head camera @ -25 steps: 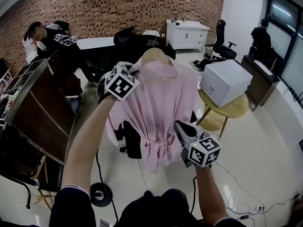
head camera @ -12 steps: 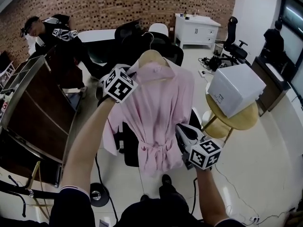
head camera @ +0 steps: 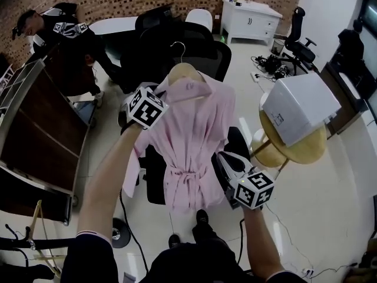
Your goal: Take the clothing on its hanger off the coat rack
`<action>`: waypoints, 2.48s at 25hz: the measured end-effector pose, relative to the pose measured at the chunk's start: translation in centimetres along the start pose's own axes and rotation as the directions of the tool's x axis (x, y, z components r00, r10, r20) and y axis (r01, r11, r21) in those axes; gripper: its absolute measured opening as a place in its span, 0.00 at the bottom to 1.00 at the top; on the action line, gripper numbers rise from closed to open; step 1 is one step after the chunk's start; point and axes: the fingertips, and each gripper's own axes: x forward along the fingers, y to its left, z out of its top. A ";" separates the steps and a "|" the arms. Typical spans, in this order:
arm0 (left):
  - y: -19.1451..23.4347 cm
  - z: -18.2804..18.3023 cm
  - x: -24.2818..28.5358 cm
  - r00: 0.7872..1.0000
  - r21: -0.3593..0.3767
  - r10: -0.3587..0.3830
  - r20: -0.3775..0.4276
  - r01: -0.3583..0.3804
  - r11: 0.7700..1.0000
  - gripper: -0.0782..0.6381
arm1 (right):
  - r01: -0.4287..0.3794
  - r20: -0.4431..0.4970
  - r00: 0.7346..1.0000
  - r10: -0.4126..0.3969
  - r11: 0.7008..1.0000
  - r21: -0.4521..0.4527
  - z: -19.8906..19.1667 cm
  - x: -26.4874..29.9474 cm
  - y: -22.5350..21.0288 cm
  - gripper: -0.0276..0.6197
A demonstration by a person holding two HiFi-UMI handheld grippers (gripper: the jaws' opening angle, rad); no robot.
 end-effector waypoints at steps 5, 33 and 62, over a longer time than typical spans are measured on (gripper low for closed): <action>-2.4 -1.6 2.5 1.000 -0.021 0.001 -0.018 -0.002 1.000 0.25 | 0.006 -0.022 1.000 -0.006 1.000 0.017 -0.9 0.2 -1.7 0.05; -20.7 -18.6 12.2 0.967 -0.413 -0.184 -0.174 0.098 0.905 0.21 | -0.028 -0.208 0.977 0.043 0.997 0.076 -8.2 0.7 -6.6 0.05; -21.3 -15.0 3.9 0.991 -0.583 -0.126 -0.034 0.083 0.808 0.15 | -0.192 -0.217 0.957 0.194 0.981 0.030 -6.4 5.7 -4.4 0.05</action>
